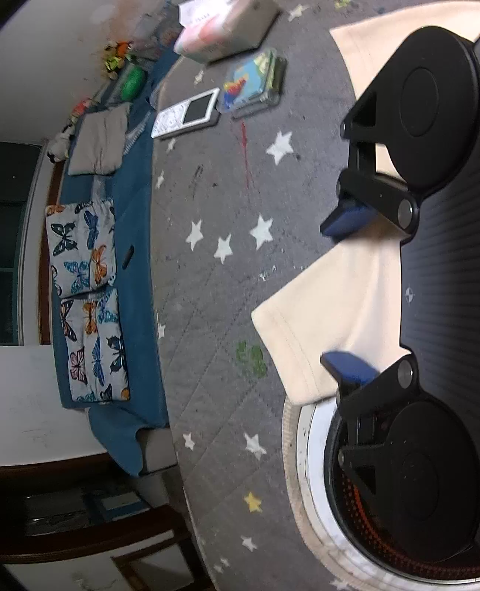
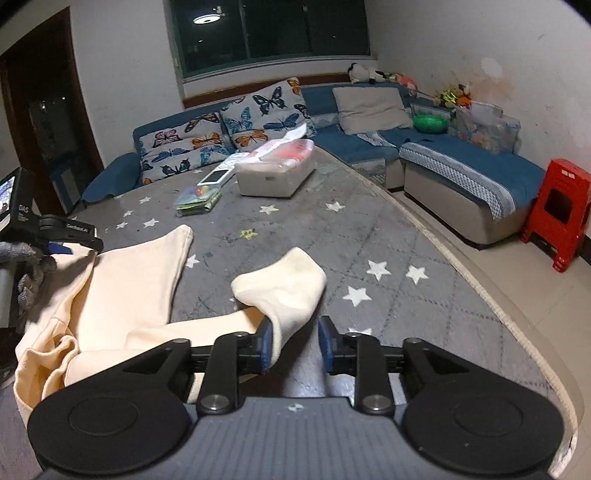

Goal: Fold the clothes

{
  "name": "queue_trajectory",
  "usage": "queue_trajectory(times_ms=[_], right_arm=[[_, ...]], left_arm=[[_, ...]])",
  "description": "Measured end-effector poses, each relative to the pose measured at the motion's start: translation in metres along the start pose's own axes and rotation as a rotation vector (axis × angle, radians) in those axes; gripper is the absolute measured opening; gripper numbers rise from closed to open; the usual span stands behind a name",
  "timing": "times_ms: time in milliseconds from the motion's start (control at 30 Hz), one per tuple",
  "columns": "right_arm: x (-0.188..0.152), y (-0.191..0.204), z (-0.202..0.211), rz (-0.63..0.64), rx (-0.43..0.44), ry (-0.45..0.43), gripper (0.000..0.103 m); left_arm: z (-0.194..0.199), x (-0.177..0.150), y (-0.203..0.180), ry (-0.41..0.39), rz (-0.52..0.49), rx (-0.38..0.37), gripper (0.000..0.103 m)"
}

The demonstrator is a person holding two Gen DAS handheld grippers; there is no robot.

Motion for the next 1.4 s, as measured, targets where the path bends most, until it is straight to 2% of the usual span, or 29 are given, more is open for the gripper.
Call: queue_trajectory(times_ms=[67,167,267,433,567,733,833,933,1133,1200,1267,1400], right_arm=[[0.002,0.003,0.000,0.007,0.008,-0.006,0.033],[0.004,0.007,0.003,0.014,0.020,-0.011,0.035],[0.002,0.010,0.005,0.018,0.027,-0.010,0.036],[0.000,0.015,0.007,0.025,0.039,-0.009,0.038],[-0.002,0.019,0.009,0.030,0.048,-0.007,0.041],[-0.006,0.024,0.011,0.037,0.065,-0.006,0.043],[-0.007,0.028,0.009,0.044,0.076,0.000,0.043],[-0.008,0.034,0.009,0.054,0.086,0.001,0.044],[-0.009,0.038,0.007,0.058,0.099,0.009,0.048],[-0.009,0.038,0.005,0.058,0.098,0.014,0.048],[-0.010,0.037,0.003,0.057,0.097,0.018,0.048],[-0.010,0.034,0.000,0.053,0.093,0.029,0.049]], left_arm=[[0.002,0.000,0.000,-0.023,-0.013,0.003,0.038],[0.005,-0.001,0.005,-0.037,-0.010,-0.013,0.015],[0.012,-0.005,0.015,-0.038,0.016,-0.036,0.011],[0.045,-0.012,0.031,-0.088,0.049,-0.049,0.011],[0.092,-0.019,0.050,-0.177,0.054,-0.067,0.007],[0.152,-0.036,0.089,-0.274,0.106,-0.068,0.006],[0.171,-0.046,0.109,-0.283,0.132,-0.050,0.006],[0.170,-0.053,0.112,-0.244,0.125,-0.041,0.007],[0.139,-0.048,0.085,-0.160,0.100,-0.074,0.013],[0.124,-0.042,0.069,-0.137,0.082,-0.096,0.023],[0.109,-0.034,0.054,-0.125,0.058,-0.097,0.037],[0.079,-0.017,0.026,-0.109,0.010,-0.092,0.042]])
Point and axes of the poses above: each gripper's, at about its wrist camera, not at the fingertips, and z roughly against the way its jaws point, y to its left, x to its top, the point moved 4 cm from there along -z, roughly the way its jaws point, and after that the axes turned 3 degrees about x, right-handed, at the moved point
